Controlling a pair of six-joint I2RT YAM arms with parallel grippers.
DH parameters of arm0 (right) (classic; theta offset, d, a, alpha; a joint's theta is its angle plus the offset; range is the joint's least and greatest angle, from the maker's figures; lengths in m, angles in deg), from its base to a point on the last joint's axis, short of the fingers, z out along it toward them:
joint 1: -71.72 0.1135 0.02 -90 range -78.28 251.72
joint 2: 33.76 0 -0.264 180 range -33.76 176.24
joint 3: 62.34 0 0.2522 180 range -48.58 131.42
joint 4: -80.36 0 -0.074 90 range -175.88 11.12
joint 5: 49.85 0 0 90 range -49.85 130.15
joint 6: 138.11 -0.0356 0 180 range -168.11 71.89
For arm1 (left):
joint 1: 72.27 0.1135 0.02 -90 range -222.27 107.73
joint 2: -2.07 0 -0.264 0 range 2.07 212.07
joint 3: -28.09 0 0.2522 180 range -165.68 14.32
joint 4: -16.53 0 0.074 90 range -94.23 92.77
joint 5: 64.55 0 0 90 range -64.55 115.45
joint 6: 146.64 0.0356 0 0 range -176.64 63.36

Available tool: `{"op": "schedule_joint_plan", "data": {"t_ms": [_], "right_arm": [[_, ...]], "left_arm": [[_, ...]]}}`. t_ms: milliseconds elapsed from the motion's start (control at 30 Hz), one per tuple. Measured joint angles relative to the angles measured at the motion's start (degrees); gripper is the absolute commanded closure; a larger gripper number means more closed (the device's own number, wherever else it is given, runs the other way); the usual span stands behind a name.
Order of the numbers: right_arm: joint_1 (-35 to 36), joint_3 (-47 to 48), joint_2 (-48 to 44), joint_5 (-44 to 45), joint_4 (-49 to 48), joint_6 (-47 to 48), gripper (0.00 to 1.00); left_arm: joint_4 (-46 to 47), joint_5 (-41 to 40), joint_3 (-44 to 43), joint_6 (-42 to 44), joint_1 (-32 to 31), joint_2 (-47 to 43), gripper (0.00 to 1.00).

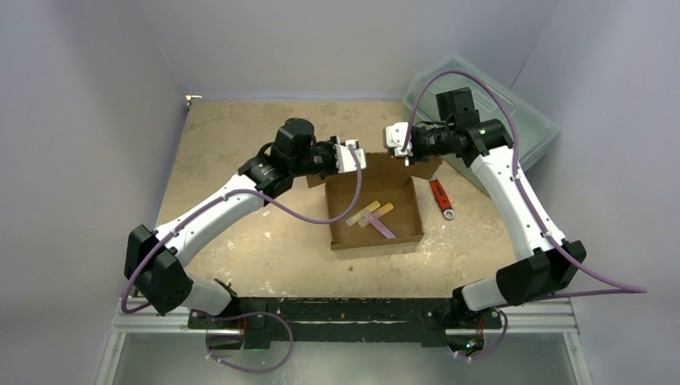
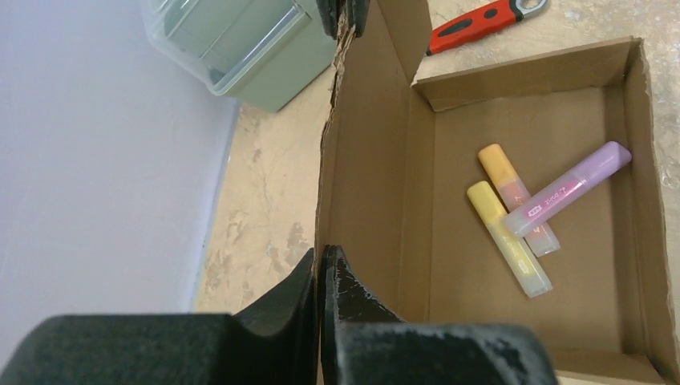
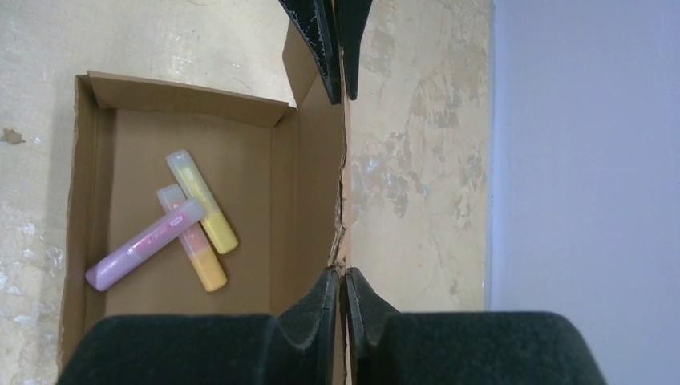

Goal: Fold the paper box
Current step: Close the paper box at the center of the board.

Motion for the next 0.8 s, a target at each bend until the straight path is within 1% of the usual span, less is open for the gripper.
{"op": "schedule_joint_plan", "data": {"t_ms": [67, 100, 200, 233, 300, 367, 400, 433, 467, 500, 600, 700, 800], "right_arm": [[0.00, -0.04, 0.00, 0.04, -0.15, -0.66, 0.42], [0.00, -0.09, 0.00, 0.07, -0.26, -1.66, 0.35], [-0.07, -1.25, -1.01, 0.00, -4.48, -9.03, 0.23], [-0.26, -1.90, -1.70, -0.17, -6.10, -11.80, 0.20], [-2.64, -4.92, -4.83, -3.56, -10.19, -18.95, 0.17], [-8.57, -9.77, -10.14, -9.53, -15.30, -26.51, 0.13], [-12.59, -13.70, -14.08, -12.15, -19.58, -31.21, 0.11], [-15.28, -16.65, -17.11, -13.09, -22.75, -34.62, 0.10], [-18.32, -21.46, -21.38, -14.08, -28.24, -39.08, 0.11], [-20.33, -26.64, -25.90, -14.29, -33.59, -43.69, 0.14], [-22.91, -38.01, -35.01, -13.00, -44.57, -53.22, 0.23], [-24.46, -43.01, -36.28, -8.07, -53.86, -60.83, 0.32], [-26.62, -45.09, -33.31, -1.95, -59.60, -66.49, 0.36]], "left_arm": [[-0.13, -0.59, -0.02, -0.04, -0.02, 0.00, 1.00], [-0.02, -1.14, -0.02, -0.09, -0.07, 0.00, 1.00], [1.01, -2.60, 0.55, -0.63, -0.07, -0.26, 1.00], [1.51, -3.10, 1.11, -1.05, -0.07, -0.66, 1.00], [2.12, -3.89, 2.49, -1.62, -0.07, -1.92, 1.00], [2.08, -4.33, 3.48, -2.21, -0.07, -3.10, 1.00], [2.08, -4.63, 3.85, -2.69, -0.07, -3.56, 1.00], [2.08, -4.85, 4.07, -3.04, -0.07, -3.87, 1.00], [2.08, -5.16, 4.35, -3.39, -0.07, -4.20, 1.00], [2.14, -5.38, 4.52, -3.89, -0.07, -4.33, 1.00], [2.19, -5.88, 4.76, -5.88, -0.04, -4.63, 1.00], [2.36, -5.86, 4.76, -8.22, 0.35, -4.66, 1.00], [2.91, -5.09, 4.76, -10.58, 1.70, -4.74, 1.00]]}}
